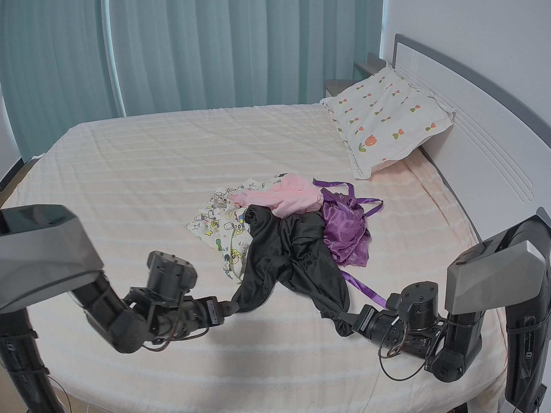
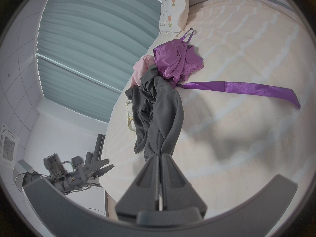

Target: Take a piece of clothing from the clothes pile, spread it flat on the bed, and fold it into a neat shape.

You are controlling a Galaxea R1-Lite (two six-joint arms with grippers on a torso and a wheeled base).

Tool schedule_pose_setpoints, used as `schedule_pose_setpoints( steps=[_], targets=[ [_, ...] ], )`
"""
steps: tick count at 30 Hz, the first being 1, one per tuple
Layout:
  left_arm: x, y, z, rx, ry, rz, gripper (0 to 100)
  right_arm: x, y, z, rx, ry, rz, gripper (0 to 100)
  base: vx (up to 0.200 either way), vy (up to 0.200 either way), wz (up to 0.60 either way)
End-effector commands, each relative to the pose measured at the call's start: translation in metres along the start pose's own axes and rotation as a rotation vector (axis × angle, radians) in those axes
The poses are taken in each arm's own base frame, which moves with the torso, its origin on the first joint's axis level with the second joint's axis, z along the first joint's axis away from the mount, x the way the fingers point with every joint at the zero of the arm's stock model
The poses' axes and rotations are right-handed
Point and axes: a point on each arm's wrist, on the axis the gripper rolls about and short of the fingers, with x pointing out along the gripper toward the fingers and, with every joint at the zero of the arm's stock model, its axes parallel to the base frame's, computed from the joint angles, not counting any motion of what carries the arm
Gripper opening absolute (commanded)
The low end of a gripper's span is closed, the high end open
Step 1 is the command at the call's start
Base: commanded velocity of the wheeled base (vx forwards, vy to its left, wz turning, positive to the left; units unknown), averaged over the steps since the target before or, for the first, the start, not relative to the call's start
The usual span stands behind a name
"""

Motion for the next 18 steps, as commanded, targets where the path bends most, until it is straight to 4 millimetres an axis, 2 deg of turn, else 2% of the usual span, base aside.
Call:
schedule_pose_setpoints(
  steps=[1, 5, 11, 18],
  targets=[
    [0.067, -0.01, -0.018, 0.01, 0.023, 0.046, 100, 0.0, 0.001, -0.002, -0.005, 0.002, 0.007, 0, 0.0, 0.0, 0.0],
    [0.089, -0.016, -0.013, 0.009, -0.01, 0.039, 100, 0.0, 0.003, -0.004, -0.009, 0.007, 0.011, 0, 0.0, 0.0, 0.0],
    [0.111, -0.021, -0.008, 0.012, -0.052, 0.042, 100, 0.0, 0.003, -0.004, -0.009, 0.006, 0.013, 0, 0.0, 0.0, 0.0],
    [0.127, -0.025, -0.003, 0.004, -0.096, 0.056, 100, 0.001, 0.003, -0.003, -0.01, 0.002, 0.014, 0, 0.0, 0.0, 0.0]
  ],
)
